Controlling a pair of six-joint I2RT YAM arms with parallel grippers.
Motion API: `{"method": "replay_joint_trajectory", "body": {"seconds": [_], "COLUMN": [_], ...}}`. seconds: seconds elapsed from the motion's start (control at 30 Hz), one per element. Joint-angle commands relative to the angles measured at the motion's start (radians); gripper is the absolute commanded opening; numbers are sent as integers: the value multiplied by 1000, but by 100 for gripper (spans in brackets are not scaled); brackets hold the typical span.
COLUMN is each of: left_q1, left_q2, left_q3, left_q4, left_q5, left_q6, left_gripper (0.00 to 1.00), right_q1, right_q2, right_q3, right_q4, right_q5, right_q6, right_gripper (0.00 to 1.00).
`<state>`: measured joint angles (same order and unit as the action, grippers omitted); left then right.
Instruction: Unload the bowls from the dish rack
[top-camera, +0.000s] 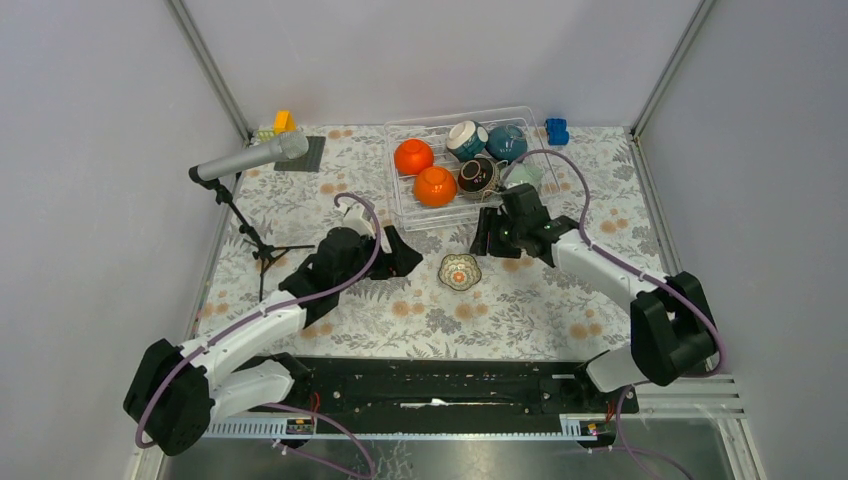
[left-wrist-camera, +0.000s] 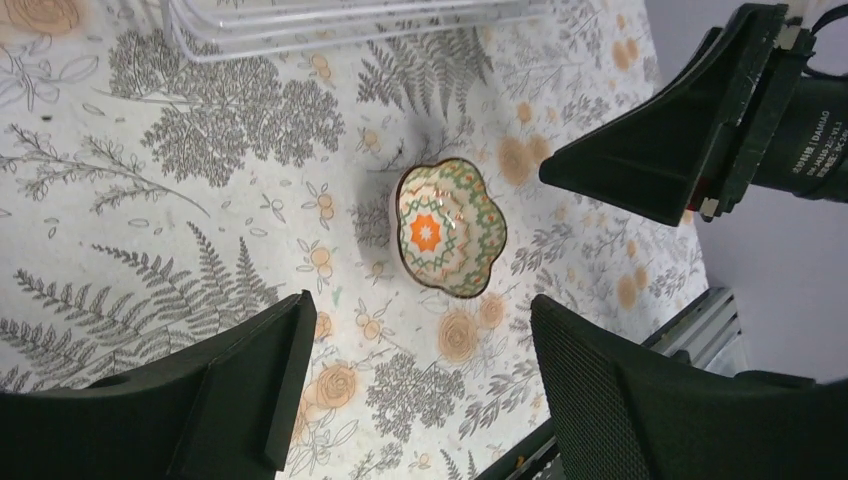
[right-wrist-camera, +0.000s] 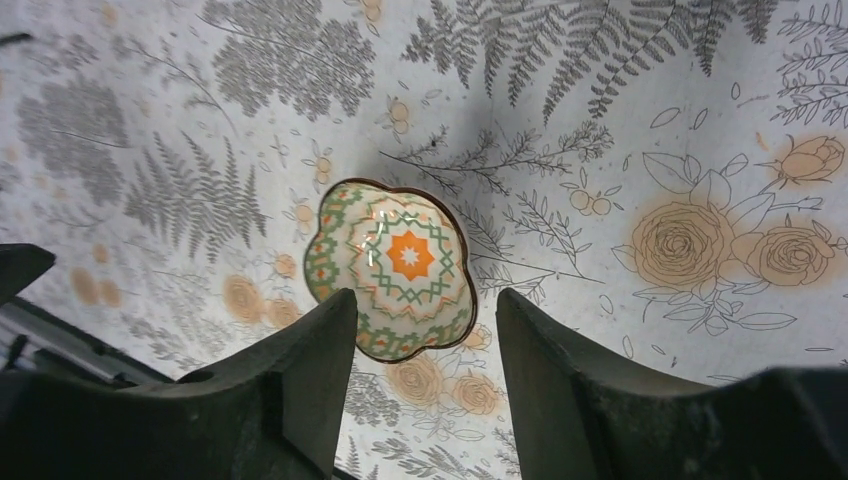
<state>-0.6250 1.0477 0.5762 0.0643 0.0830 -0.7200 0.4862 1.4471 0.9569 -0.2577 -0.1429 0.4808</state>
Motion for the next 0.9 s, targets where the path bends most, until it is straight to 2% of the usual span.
{"method": "replay_joint_trajectory", "body": {"seconds": [0.0,0.4,0.67,0.8,0.87], "left_q1": [-24,-24,-23,-24,-23], "left_q2": [-22,-75,-70,-51,-39], "left_q3": [-15,-74,-78,-79,-83], "left_q4": [14,52,74,100,124], "left_q5": [-45,-78,-114,-131,-142], "left_q6": [71,162,225,239,240], "left_gripper": [85,87,88,88,88], "right_q1": [39,75,83,83,84], "right_q2": [33,143,143,132,129], "right_q3": [-16,-65,-94,-97,-92], "right_q4": [18,105,107,95,80], "right_q5": [102,89,78,72,79], "right_q6": [-61,-83,-83,-77,-81], "right_gripper": [58,51,39,26,13]}}
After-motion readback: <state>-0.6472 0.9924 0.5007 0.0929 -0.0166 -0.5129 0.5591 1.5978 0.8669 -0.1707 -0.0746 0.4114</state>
